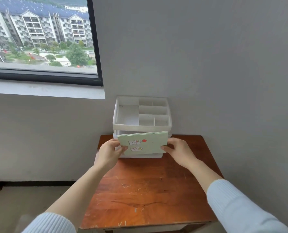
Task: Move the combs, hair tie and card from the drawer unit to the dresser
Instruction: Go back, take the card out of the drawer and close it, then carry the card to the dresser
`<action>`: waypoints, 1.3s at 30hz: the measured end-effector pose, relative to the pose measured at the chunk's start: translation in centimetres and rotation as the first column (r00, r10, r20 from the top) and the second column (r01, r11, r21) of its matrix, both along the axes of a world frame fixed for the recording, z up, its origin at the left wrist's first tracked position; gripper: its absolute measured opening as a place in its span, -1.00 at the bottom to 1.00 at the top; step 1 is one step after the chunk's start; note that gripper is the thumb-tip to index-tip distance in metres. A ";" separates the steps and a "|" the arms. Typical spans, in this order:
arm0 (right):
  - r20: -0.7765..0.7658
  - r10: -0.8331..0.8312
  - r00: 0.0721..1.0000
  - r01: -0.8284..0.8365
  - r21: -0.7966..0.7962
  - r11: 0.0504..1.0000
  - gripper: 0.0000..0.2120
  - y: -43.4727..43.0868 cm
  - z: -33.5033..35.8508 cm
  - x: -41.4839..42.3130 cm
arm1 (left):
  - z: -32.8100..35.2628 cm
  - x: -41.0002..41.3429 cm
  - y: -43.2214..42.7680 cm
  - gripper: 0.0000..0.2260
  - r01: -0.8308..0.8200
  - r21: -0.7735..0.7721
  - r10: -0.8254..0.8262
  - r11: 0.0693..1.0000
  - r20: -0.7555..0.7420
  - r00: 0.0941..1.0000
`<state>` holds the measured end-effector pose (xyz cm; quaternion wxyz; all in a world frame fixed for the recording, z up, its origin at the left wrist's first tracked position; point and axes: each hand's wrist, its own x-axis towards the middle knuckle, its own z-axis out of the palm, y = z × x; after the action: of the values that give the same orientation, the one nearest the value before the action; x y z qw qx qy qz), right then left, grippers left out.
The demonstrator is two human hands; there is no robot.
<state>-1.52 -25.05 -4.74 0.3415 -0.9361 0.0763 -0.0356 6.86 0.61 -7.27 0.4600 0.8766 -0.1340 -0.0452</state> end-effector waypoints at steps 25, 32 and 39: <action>-0.011 0.391 0.920 -0.370 0.299 0.880 -0.82 6.7 1.7 -6.8 | 1.4 -18.9 8.5 -0.91 -0.406 -0.271 0.340 0.873 -0.260 0.904; -0.069 0.659 0.749 -0.597 0.362 0.716 -0.90 16.0 -1.1 -16.3 | -0.2 -39.5 13.9 -0.87 -0.728 -0.317 0.630 0.607 -0.367 0.685; -0.085 0.853 0.515 -0.769 0.395 0.503 -0.86 30.5 -0.8 -28.5 | 1.0 -58.8 21.3 -0.92 -0.911 -0.243 0.860 0.332 -0.319 0.398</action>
<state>-29.99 5.43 -5.54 0.4444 -0.7895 -0.3259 0.2701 -51.93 21.92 -6.27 0.5776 0.6937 0.3901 0.1817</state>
